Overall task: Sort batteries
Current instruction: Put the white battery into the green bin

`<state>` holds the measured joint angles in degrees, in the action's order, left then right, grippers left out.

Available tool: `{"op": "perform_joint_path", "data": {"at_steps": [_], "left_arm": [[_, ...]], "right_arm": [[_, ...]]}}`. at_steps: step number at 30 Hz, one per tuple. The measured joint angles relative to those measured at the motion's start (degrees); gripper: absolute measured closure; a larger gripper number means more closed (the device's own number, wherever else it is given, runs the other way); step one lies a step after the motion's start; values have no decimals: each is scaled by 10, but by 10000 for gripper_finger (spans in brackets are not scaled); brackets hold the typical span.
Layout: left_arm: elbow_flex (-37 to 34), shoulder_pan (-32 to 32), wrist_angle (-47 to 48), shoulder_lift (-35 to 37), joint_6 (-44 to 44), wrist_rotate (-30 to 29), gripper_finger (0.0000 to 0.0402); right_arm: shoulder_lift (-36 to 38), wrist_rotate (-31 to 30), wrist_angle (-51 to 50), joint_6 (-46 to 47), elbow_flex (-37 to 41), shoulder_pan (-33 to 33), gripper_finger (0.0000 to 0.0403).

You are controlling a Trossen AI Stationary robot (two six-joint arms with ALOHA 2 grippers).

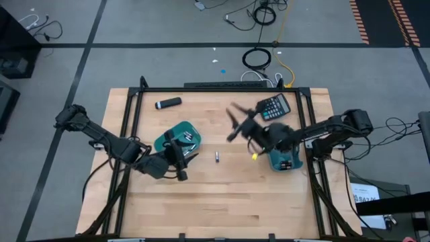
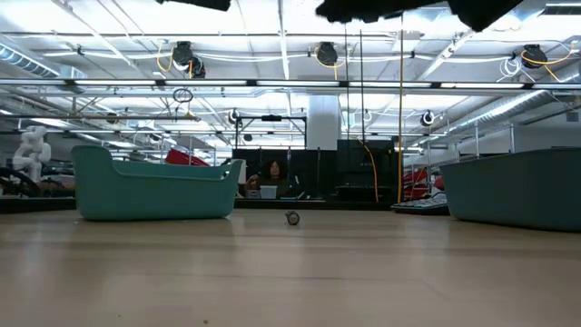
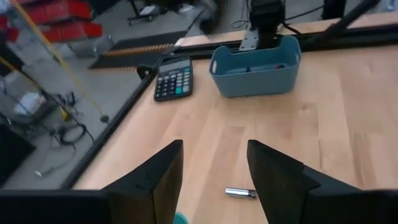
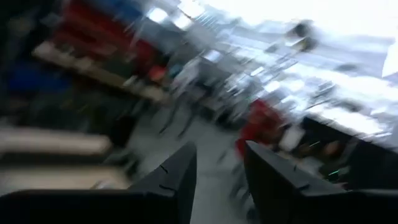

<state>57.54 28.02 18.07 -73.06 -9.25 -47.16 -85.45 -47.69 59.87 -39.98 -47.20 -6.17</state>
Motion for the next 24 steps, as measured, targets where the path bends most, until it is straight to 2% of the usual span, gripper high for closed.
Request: {"op": "perform_joint_path", "data": {"at_steps": [2, 7, 9, 12, 14, 19, 24], "left_arm": [[0, -10, 0, 0, -22, 19, 212], [0, -73, 6, -6, -48, 177, 212], [0, -107, 9, -13, -69, 254, 212], [0, -151, 13, -33, -105, 344, 212], [0, -168, 19, -53, -121, 374, 212], [0, -175, -4, -121, -115, 398, 212], [25, -176, -60, -175, -110, 447, 212]], "right_arm": [[0, -3, -89, 68, 0, -19, 280], [0, -8, -210, 184, 0, -73, 280], [0, -34, -231, 198, 0, -97, 280], [0, -111, -268, 218, 0, -135, 280], [0, -140, -297, 239, 0, -156, 280], [0, -187, -376, 282, 0, -183, 280], [0, -188, -386, 219, 1, -184, 280]]}}
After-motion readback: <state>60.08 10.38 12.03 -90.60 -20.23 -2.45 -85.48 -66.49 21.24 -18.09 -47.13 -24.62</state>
